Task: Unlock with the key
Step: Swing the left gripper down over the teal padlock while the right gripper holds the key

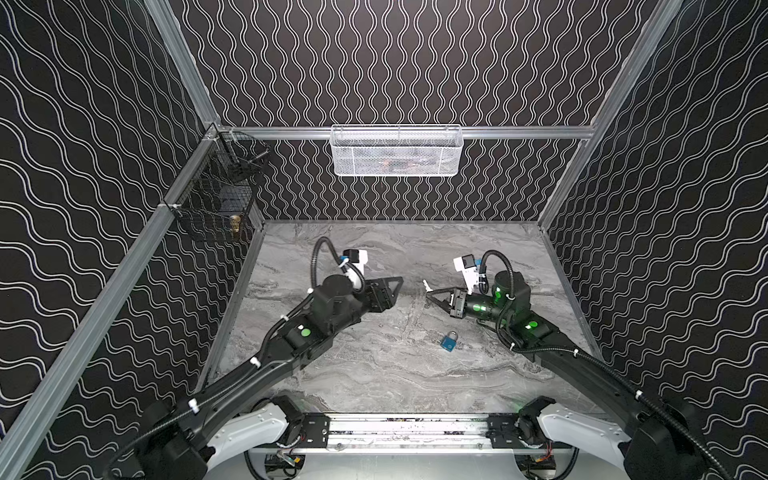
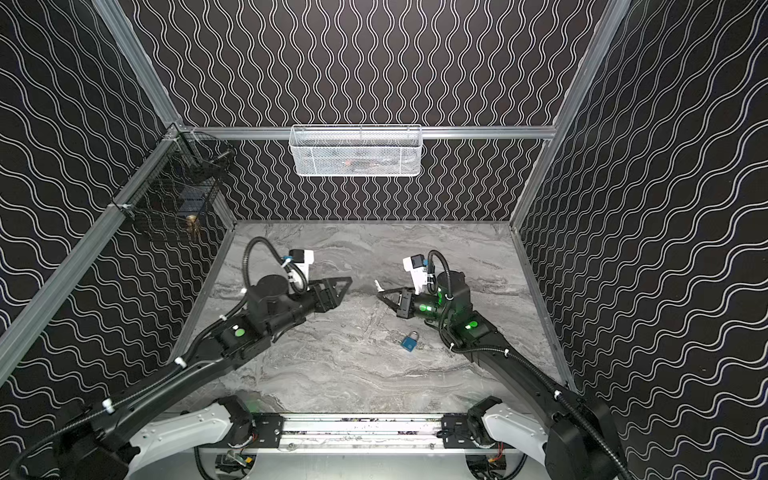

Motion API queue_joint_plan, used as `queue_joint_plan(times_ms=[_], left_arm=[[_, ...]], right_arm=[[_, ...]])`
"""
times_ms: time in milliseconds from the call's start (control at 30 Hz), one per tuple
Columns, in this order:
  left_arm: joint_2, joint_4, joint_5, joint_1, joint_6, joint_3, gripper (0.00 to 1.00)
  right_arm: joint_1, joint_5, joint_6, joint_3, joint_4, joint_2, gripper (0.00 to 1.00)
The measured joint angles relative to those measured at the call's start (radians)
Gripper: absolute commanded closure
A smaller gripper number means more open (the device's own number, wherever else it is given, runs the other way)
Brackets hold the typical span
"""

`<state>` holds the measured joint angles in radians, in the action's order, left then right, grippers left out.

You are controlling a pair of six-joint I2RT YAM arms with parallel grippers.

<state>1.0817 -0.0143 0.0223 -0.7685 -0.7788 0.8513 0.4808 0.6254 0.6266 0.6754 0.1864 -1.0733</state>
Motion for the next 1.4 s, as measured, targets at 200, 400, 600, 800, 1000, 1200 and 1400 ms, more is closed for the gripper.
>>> queue_joint_plan(times_ms=[200,400,600,800,1000,1200,1400], left_arm=[[0.137,0.129,-0.042,-0.146,0.019,0.112,0.26],[0.262,0.259,-0.118,-0.254,0.019,0.206,0.25],[0.431,0.402,-0.201,-0.363,0.019,0.333,0.25],[0.64,0.545,-0.225,-0.422,0.019,0.491,0.26],[0.829,0.629,-0.237,-0.441,0.045,0.63,0.25],[0.97,0.695,-0.25,-0.441,0.079,0.757,0.26],[1.052,0.736,-0.25,-0.423,0.101,0.818,0.27]], right_arm=[[-0.092,-0.015,-0.014,-0.003,-0.108,0.008,1.0],[-0.171,-0.014,-0.021,-0.002,-0.192,-0.02,1.0],[-0.257,-0.03,-0.005,-0.035,-0.217,-0.046,1.0],[-0.317,-0.06,0.014,-0.039,-0.229,-0.072,1.0],[-0.354,-0.076,0.013,-0.031,-0.239,-0.093,1.0],[-0.381,-0.074,0.021,-0.024,-0.238,-0.124,1.0],[-0.402,-0.062,0.032,0.002,-0.232,-0.167,1.0]])
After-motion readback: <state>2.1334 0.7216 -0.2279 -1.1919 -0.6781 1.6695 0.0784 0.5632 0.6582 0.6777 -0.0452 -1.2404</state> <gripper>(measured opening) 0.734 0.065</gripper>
